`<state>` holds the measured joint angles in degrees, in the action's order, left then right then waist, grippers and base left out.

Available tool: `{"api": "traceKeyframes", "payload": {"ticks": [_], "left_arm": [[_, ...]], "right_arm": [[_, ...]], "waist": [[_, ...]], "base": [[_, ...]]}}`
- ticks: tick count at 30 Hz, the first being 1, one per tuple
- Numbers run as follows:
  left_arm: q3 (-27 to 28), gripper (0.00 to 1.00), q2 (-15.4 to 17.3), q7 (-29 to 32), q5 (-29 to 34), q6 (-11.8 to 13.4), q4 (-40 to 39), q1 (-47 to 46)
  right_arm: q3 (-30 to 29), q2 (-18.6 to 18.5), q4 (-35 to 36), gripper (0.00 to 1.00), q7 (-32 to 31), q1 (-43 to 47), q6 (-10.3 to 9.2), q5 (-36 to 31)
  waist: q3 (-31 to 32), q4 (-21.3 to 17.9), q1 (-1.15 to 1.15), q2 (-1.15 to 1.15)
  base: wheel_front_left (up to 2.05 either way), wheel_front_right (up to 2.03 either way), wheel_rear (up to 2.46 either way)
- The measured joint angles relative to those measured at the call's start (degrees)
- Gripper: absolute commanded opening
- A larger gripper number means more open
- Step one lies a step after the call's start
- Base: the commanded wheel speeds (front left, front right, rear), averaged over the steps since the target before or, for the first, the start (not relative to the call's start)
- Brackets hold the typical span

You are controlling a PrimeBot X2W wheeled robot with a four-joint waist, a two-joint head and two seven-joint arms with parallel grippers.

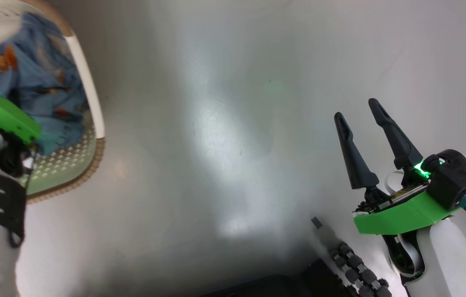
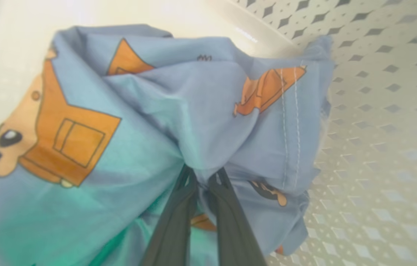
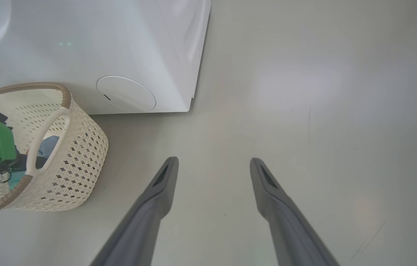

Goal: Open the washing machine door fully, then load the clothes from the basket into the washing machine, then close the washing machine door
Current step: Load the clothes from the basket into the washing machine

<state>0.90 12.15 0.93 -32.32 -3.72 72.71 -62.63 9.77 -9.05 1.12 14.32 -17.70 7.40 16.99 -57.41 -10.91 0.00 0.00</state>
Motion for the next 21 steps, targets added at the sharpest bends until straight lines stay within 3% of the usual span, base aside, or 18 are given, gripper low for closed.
{"api": "traceKeyframes", "payload": {"ticks": [13,21], "left_arm": [[0.3,0.0,-3.8,-12.5,-1.8,-2.2,-0.1,8.1],[0.1,0.0,-6.2,-15.1,-1.8,-2.7,-3.6,15.3]], "right_arm": [[-1.0,-0.1,-2.5,1.0,0.0,0.4,0.0,0.0],[-1.4,0.3,-4.3,1.0,0.0,3.8,0.0,0.0]], "waist": [[8.8,4.0,0.0,0.0],[16.6,6.1,0.0,0.0]], "base": [[0.0,0.0,0.0],[0.0,0.0,0.0]]}}
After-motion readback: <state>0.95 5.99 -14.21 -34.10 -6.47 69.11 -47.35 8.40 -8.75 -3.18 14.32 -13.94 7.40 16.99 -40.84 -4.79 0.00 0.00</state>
